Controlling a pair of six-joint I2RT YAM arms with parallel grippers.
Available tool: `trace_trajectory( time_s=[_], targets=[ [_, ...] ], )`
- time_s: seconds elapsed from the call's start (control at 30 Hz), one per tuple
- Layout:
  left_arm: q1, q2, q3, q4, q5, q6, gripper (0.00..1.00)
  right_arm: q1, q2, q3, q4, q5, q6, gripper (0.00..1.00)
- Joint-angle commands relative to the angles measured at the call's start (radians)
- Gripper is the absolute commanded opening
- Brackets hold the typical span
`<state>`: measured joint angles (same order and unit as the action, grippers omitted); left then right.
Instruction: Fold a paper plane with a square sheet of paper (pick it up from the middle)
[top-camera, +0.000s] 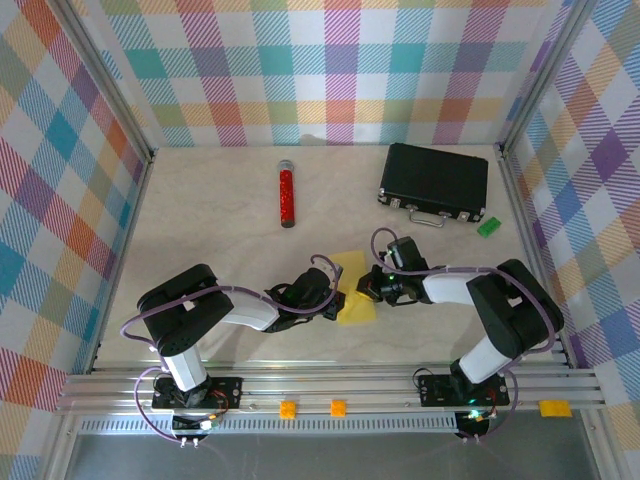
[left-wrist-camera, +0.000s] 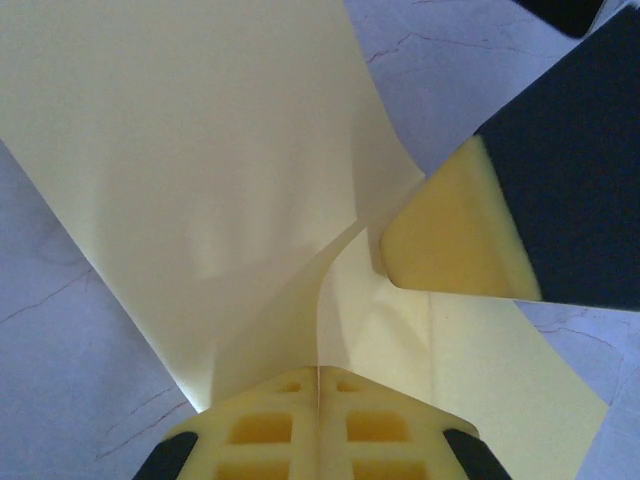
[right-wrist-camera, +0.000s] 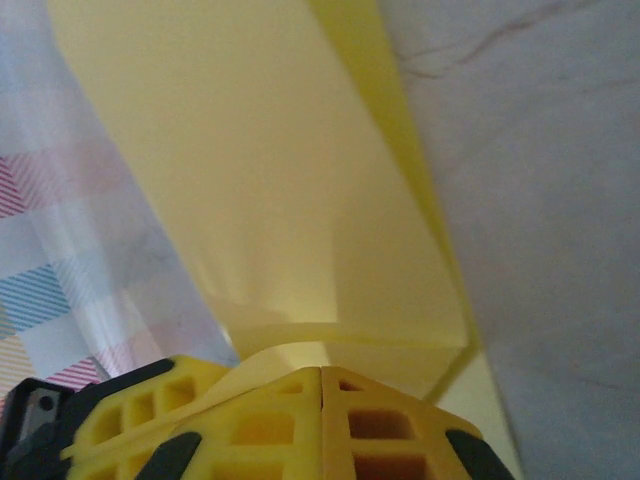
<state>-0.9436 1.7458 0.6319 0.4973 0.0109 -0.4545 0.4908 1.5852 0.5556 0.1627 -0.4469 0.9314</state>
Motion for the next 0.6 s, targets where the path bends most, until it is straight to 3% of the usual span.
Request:
trace_trajectory(
  time_s=[0.0, 0.3, 0.5, 0.57],
  targets=[
    [0.011, 0.047, -0.023, -0.159, 0.014, 0.014, 0.03, 0.001, 0.020, -0.009, -0.081, 0.043, -0.033, 0.00],
    [0.011, 0.016, 0.022, -0.218, 0.031, 0.014, 0.06, 0.003, 0.050, -0.013, -0.139, 0.100, -0.057, 0.00],
    [0.014, -0.058, 0.076, -0.318, 0.019, -0.008, 0.17, 0.008, 0.068, -0.015, -0.142, 0.109, -0.054, 0.00],
    [0.015, -0.081, 0.100, -0.361, 0.017, -0.011, 0.26, 0.012, 0.075, -0.015, -0.144, 0.112, -0.051, 0.00]
  ],
)
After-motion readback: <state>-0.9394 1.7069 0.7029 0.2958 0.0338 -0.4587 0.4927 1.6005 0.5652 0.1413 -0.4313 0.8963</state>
